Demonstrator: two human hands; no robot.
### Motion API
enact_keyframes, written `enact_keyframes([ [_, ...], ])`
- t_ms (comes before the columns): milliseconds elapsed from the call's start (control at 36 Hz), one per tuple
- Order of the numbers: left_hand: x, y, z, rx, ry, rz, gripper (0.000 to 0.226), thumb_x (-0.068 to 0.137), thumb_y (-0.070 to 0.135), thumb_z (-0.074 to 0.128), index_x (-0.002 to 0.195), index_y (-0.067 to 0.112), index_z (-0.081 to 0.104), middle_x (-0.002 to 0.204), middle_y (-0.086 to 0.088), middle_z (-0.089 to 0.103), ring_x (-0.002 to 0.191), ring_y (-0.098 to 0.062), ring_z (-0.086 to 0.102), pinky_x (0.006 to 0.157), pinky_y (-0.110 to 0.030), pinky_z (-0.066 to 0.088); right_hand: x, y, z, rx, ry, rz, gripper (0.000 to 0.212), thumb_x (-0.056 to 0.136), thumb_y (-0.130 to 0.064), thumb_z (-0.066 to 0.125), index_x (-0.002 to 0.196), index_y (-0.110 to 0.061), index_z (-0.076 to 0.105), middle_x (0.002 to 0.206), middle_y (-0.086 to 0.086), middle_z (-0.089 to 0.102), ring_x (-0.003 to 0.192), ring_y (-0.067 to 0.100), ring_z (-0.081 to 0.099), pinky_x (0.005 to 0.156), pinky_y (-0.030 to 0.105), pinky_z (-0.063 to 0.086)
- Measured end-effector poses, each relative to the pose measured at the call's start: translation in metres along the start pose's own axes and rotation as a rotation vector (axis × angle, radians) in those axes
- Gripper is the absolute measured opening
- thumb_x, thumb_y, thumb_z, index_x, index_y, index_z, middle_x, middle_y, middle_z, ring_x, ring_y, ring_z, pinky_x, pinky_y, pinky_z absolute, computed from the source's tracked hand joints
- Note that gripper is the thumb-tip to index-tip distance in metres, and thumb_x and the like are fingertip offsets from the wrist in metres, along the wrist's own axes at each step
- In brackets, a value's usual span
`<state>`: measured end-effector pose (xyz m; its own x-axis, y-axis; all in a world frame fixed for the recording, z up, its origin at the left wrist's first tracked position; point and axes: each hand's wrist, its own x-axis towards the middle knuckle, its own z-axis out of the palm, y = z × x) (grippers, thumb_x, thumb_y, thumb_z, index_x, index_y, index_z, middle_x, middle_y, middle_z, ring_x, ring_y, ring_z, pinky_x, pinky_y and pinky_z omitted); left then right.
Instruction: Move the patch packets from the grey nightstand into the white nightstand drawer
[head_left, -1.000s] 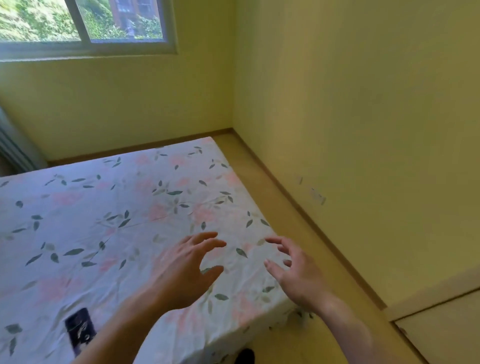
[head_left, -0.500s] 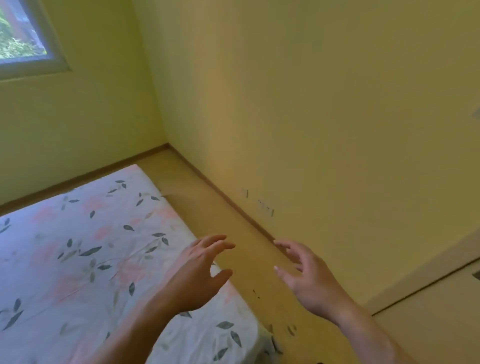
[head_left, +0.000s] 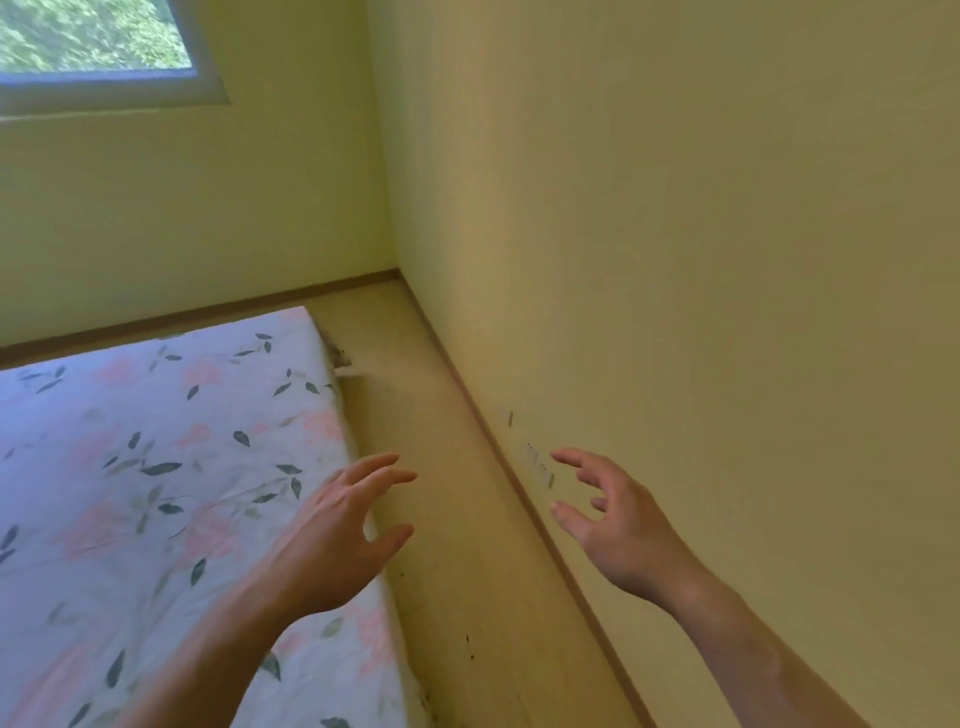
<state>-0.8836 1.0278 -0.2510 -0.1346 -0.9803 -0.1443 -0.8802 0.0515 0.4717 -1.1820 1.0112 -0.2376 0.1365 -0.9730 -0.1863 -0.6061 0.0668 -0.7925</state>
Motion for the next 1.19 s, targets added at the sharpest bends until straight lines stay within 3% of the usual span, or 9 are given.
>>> enact_keyframes([
  [83,0.005,-0.007,-0.01,0.071,0.048,-0.134,0.055,0.093,0.061,0.055,0.144,0.053,0.035,0.158,0.031,0.018,0.135,-0.01,0.046,0.112,-0.036,0.038,0.045,-0.009,-0.005,0.003,-0.073,-0.082,0.052,0.097,-0.03,0.067,0.143,-0.043,0.048,0.13,-0.024,0.043,0.124,0.002,0.045,0.107,0.022,0.038],
  [222,0.025,-0.027,-0.025,0.012,0.168,-0.285,0.056,0.091,0.06,0.058,0.142,0.055,0.036,0.159,0.029,0.021,0.143,-0.009,0.036,0.116,-0.039,0.035,0.128,-0.033,0.012,0.001,-0.222,-0.216,0.054,0.096,-0.031,0.068,0.145,-0.043,0.047,0.14,-0.025,0.045,0.134,0.0,0.043,0.116,0.03,0.039],
  [333,0.063,-0.044,-0.038,-0.02,0.252,-0.365,0.056,0.09,0.058,0.061,0.141,0.055,0.037,0.158,0.03,0.023,0.141,-0.008,0.038,0.117,-0.042,0.036,0.196,-0.056,0.022,-0.01,-0.337,-0.303,0.056,0.096,-0.032,0.069,0.146,-0.043,0.046,0.139,-0.027,0.045,0.135,-0.006,0.04,0.117,0.026,0.036],
  [667,0.278,-0.117,-0.122,-0.082,0.351,-0.377,0.057,0.094,0.051,0.061,0.145,0.051,0.035,0.159,0.028,0.022,0.146,-0.007,0.029,0.118,-0.036,0.03,0.433,-0.149,0.035,-0.1,-0.371,-0.403,0.057,0.095,-0.033,0.07,0.146,-0.041,0.046,0.142,-0.026,0.045,0.135,-0.002,0.042,0.117,0.029,0.038],
  [1000,0.482,-0.183,-0.22,-0.012,0.372,-0.357,0.057,0.094,0.051,0.06,0.145,0.05,0.037,0.159,0.027,0.023,0.145,-0.007,0.029,0.118,-0.034,0.032,0.668,-0.22,0.049,-0.094,-0.428,-0.475,0.058,0.095,-0.032,0.07,0.147,-0.04,0.045,0.141,-0.025,0.045,0.132,-0.007,0.038,0.115,0.022,0.035],
  [1195,0.579,-0.223,-0.255,-0.03,0.445,-0.505,0.054,0.093,0.05,0.062,0.142,0.051,0.04,0.157,0.029,0.024,0.142,-0.004,0.031,0.115,-0.028,0.031,0.816,-0.263,0.07,-0.123,-0.525,-0.583,0.061,0.095,-0.037,0.068,0.149,-0.042,0.041,0.151,-0.025,0.042,0.14,-0.002,0.036,0.12,0.036,0.036],
])
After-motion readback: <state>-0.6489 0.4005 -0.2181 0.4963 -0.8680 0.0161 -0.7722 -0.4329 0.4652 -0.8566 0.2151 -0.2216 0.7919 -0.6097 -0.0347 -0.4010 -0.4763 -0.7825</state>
